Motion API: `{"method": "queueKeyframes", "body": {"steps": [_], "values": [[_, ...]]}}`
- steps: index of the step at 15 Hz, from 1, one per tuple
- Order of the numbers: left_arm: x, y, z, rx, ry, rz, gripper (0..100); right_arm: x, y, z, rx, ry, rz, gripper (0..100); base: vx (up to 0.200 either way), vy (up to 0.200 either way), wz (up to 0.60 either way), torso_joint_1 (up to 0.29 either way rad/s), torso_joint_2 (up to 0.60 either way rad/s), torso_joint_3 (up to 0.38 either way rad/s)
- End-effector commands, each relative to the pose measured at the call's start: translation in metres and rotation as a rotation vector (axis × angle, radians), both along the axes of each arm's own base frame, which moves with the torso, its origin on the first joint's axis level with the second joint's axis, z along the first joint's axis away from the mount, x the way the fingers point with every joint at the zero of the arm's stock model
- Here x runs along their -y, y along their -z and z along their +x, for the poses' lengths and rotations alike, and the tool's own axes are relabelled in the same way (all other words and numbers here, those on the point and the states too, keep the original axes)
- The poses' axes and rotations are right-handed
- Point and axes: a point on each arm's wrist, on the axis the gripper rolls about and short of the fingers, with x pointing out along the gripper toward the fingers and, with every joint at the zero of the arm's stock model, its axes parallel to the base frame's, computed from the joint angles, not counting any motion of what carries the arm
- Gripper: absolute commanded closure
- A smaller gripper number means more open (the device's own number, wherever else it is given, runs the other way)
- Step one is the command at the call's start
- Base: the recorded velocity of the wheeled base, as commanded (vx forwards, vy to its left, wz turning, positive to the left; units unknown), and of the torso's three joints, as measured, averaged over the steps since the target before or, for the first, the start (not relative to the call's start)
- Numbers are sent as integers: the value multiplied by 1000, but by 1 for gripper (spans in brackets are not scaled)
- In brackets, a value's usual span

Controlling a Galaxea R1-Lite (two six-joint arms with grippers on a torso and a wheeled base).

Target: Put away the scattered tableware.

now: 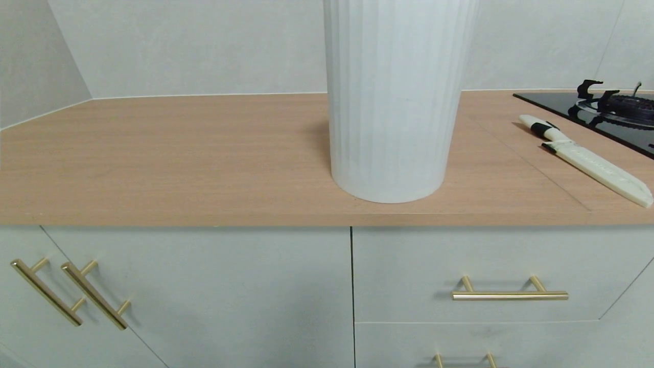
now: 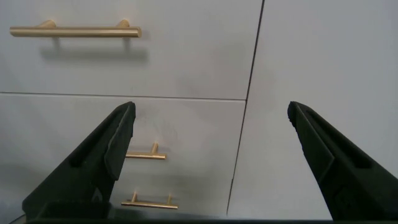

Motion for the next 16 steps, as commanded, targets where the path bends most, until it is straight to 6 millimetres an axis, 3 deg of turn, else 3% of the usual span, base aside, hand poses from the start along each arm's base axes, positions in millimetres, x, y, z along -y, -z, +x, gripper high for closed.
{"method": "queueKeyframes", "body": {"steps": [1, 5, 16], "values": [[0, 0, 0, 0, -1, 0, 0, 0, 0, 0, -1, -1, 0, 0, 0, 0, 0, 0, 0, 0], [0, 0, 0, 1, -1, 0, 0, 0, 0, 0, -1, -1, 2, 0, 0, -150, 0, -1, 1, -2], [0, 0, 0, 1, -1, -1, 0, 0, 0, 0, -1, -1, 0, 0, 0, 0, 0, 0, 0, 0]]}}
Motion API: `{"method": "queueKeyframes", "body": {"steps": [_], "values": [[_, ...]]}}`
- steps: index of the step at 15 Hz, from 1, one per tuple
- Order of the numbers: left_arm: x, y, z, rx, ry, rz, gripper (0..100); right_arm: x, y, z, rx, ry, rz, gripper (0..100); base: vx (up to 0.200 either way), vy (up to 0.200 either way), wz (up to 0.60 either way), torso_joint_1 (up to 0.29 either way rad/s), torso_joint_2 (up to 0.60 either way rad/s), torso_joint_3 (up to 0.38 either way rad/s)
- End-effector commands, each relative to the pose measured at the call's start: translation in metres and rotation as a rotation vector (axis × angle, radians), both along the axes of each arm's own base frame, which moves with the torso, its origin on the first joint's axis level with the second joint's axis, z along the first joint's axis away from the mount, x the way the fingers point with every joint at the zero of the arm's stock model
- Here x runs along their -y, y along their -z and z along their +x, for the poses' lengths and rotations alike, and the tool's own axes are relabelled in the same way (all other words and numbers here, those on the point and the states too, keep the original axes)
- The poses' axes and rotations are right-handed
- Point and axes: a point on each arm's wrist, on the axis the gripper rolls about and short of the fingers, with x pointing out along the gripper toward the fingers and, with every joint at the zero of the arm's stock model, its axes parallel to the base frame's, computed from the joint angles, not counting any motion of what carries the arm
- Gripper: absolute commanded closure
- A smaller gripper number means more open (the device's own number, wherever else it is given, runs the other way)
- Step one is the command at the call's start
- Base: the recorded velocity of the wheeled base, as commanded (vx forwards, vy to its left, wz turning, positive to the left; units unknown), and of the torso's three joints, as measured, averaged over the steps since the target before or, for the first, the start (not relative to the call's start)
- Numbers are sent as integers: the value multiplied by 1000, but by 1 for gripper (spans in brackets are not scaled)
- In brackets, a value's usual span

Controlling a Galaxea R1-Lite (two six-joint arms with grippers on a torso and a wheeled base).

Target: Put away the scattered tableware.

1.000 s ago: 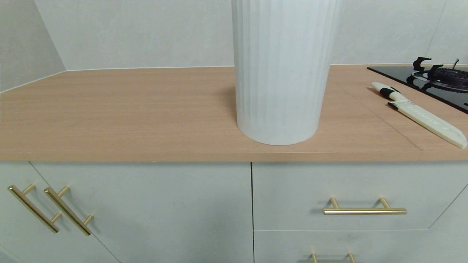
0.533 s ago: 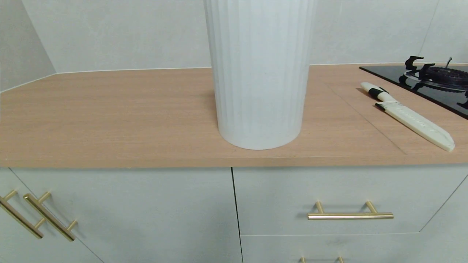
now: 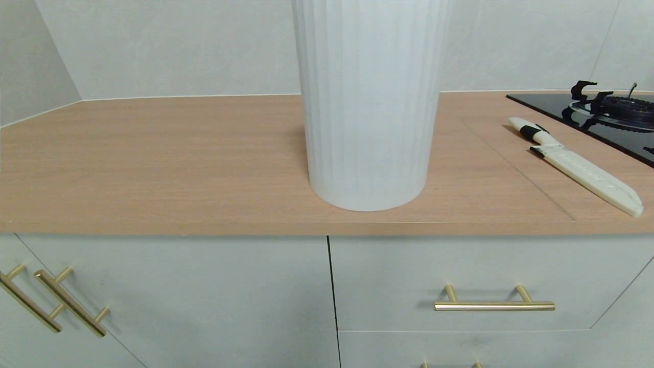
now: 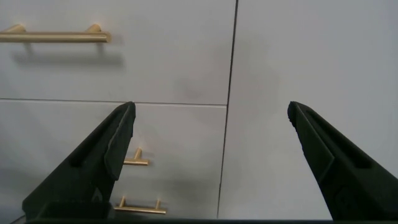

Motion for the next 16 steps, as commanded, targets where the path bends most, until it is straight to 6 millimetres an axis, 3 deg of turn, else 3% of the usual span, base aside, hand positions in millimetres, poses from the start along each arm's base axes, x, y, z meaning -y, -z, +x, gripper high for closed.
{"method": "queueKeyframes", "body": {"steps": [1, 8, 10, 13, 14, 16], "values": [[0, 0, 0, 1, -1, -1, 0, 0, 0, 0, -1, -1, 0, 0, 0, 0, 0, 0, 0, 0], [0, 0, 0, 1, -1, -1, 0, 0, -4, -1, 18, 7, -12, 0, 0, 0, 0, 0, 0, 0], [0, 0, 0, -1, -1, -1, 0, 0, -47, -14, 140, -9, 24, 0, 0, 0, 0, 0, 0, 0], [0, 0, 0, -1, -1, -1, 0, 0, -70, -5, 77, -33, 20, 0, 0, 0, 0, 0, 0, 0], [0, 0, 0, -1, -1, -1, 0, 0, -66, -5, 70, -42, 15, 0, 0, 0, 0, 0, 0, 0], [0, 0, 0, 1, -1, -1, 0, -2, -23, -9, 57, -90, -13, 0, 0, 0, 0, 0, 0, 0]]}}
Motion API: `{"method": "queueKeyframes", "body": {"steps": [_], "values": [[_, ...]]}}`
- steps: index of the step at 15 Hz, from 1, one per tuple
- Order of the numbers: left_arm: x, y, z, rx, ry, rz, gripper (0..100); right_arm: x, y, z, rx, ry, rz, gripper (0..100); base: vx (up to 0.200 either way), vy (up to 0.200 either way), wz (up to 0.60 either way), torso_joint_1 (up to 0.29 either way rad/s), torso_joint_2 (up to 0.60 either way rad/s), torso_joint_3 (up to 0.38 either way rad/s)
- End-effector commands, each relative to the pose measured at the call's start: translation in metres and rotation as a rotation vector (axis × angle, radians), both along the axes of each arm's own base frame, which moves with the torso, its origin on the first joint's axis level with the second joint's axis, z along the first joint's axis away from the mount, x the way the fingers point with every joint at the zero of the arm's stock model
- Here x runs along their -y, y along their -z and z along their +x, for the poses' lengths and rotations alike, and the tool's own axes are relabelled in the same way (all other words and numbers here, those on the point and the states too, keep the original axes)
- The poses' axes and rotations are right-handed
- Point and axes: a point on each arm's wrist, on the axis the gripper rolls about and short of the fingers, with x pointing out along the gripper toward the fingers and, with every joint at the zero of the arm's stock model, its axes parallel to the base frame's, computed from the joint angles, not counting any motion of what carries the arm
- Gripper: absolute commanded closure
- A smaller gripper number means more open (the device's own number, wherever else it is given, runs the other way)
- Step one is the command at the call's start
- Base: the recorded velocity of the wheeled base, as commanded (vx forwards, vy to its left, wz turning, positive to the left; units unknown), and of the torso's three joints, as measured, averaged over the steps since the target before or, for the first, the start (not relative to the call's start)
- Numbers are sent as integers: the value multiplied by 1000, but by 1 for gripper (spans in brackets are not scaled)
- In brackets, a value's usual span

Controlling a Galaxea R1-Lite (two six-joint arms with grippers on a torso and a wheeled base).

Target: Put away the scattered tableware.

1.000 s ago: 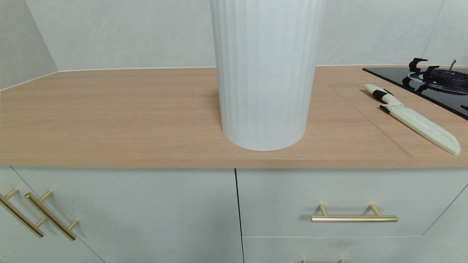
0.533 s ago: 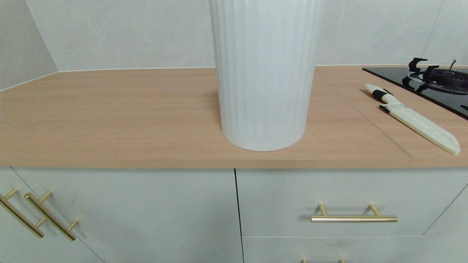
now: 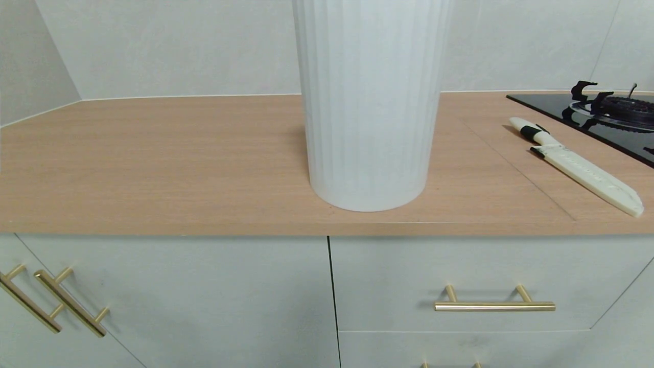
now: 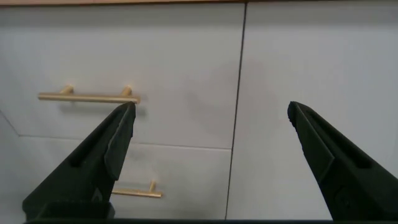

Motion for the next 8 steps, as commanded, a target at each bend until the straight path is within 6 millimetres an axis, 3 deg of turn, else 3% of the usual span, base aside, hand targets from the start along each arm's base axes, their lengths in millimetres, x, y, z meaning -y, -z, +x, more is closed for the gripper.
{"method": "queueKeyframes", "body": {"steps": [1, 8], "values": [[0, 0, 0, 1, -1, 0, 0, -1, 43, 3, -44, -30, -39, 0, 0, 0, 0, 0, 0, 0], [0, 0, 0, 1, -1, 0, 0, -2, 50, 7, -38, -40, -28, 0, 0, 0, 0, 0, 0, 0]]}}
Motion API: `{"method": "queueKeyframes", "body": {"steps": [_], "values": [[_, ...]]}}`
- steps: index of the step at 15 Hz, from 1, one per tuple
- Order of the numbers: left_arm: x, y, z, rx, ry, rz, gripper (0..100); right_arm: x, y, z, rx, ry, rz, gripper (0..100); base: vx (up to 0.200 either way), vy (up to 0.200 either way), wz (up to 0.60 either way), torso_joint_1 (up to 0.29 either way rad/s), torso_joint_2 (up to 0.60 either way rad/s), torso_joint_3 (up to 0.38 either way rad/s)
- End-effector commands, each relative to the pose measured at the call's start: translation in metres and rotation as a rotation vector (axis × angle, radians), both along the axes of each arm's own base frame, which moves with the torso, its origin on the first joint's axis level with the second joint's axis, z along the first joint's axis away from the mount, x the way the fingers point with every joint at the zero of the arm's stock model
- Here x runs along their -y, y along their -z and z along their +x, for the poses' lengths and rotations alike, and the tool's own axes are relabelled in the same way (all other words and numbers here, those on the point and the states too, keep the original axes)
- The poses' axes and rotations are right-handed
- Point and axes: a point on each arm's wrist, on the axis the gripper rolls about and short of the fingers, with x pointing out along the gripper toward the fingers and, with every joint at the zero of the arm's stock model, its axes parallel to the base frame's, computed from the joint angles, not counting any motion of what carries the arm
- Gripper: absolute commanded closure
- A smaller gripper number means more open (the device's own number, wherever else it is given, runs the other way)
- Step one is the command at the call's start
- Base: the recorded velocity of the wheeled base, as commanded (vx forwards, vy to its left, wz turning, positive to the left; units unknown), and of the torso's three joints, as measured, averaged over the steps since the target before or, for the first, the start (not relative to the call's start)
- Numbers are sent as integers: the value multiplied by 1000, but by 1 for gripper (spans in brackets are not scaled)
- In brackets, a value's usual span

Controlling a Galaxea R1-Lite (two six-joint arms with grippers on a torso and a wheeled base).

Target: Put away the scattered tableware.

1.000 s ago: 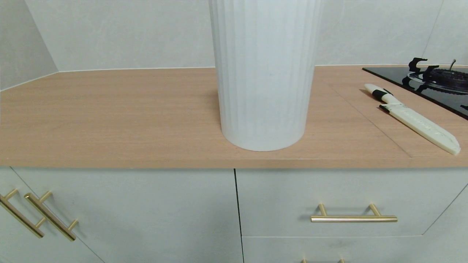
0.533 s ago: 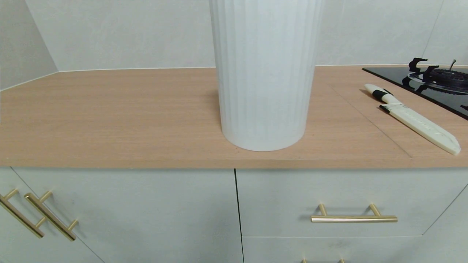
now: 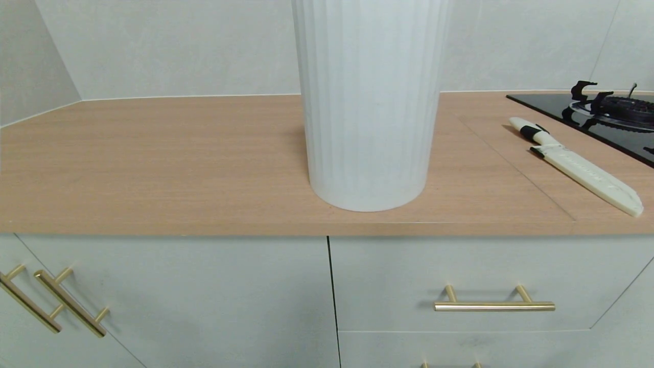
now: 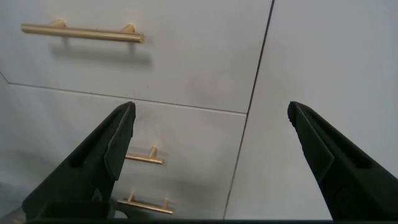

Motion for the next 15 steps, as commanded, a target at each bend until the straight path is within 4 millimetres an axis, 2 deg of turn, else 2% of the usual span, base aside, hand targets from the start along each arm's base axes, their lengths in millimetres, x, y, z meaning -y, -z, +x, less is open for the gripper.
{"method": "queueKeyframes", "body": {"steps": [1, 8, 12, 15], "values": [[0, 0, 0, 0, -1, 0, 0, 0, 0, 0, 5, 1, 0, 0, 0, 0, 0, 0, 0, 0], [0, 0, 0, 0, -1, 0, 0, 0, 0, 0, 5, 3, 2, 0, 0, 0, 0, 3, -16, -10], [0, 0, 0, 0, -1, 0, 0, 0, 0, 0, 5, 3, 2, 0, 0, 0, 0, 83, -268, -273], [0, 0, 0, 0, -1, 0, 0, 0, 0, 0, 5, 3, 3, 0, 0, 0, 0, 137, -544, -304]]}}
